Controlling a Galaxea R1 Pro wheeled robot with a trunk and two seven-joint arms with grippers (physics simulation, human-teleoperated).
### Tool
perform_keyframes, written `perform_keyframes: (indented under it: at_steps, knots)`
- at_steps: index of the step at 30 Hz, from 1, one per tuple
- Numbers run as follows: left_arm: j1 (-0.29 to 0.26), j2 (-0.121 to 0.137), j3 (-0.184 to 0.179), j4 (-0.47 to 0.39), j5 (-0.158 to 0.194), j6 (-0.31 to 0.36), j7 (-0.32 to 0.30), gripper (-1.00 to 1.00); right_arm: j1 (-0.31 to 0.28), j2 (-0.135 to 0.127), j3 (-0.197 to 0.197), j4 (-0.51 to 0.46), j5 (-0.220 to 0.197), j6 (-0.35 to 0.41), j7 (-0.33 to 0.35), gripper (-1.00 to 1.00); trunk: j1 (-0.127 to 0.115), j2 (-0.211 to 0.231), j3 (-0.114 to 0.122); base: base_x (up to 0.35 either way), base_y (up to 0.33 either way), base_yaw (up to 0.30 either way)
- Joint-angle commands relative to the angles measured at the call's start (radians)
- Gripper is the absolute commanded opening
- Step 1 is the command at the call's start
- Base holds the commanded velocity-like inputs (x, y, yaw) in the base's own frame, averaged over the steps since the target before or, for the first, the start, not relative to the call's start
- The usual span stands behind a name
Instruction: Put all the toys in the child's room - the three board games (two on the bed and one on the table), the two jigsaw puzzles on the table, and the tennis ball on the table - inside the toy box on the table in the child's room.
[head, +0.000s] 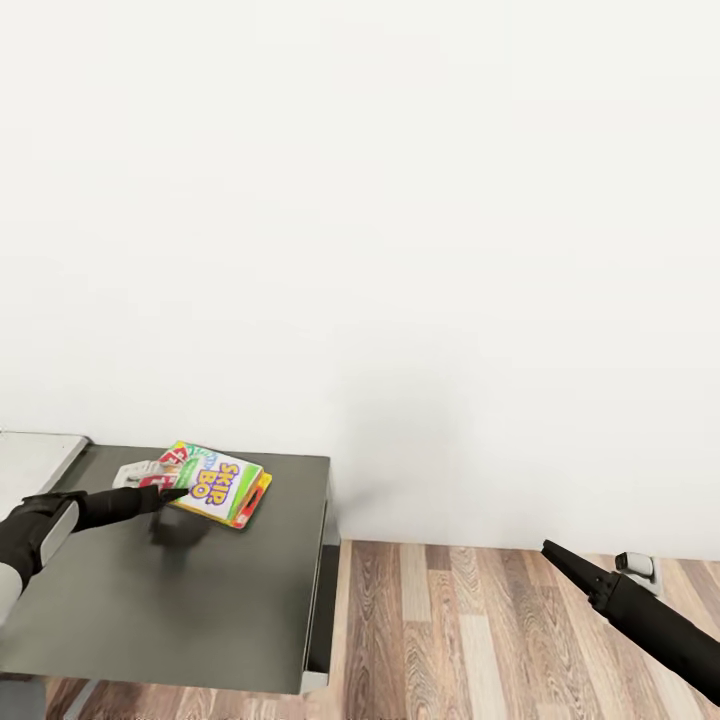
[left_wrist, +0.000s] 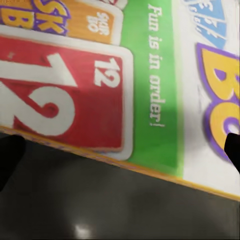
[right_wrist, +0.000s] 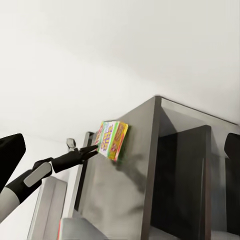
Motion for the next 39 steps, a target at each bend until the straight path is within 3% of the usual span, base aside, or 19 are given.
perform_keyframes:
  at_steps: [1, 23, 30, 39]
  knots:
    - [-0.001, 0.000, 0.008, -0.018, 0.022, 0.006, -0.008, 1.00, -0.001, 0.000, -0.001, 0.000, -0.001, 0.005, 0.002, 1.00, 0.000, -0.001, -0.001, -0.124, 0.002, 0.000]
    - [-0.001, 0.040, 0.010, -0.018, 0.021, -0.001, -0.041, 1.00, -0.001, 0.002, 0.000, 0.001, -0.001, 0.005, -0.001, 1.00, 0.000, -0.001, -0.001, -0.070, 0.000, 0.000]
    - [-0.001, 0.064, 0.019, -0.026, 0.021, 0.003, -0.073, 1.00, 0.000, 0.002, 0.000, 0.001, -0.001, 0.005, -0.001, 1.00, 0.000, -0.001, -0.001, 0.067, 0.044, 0.000]
    - [-0.002, 0.070, 0.021, -0.062, 0.021, 0.011, -0.080, 1.00, 0.000, 0.002, 0.000, 0.001, -0.001, 0.005, -0.001, 1.00, 0.000, -0.001, -0.001, 0.047, 0.028, 0.000]
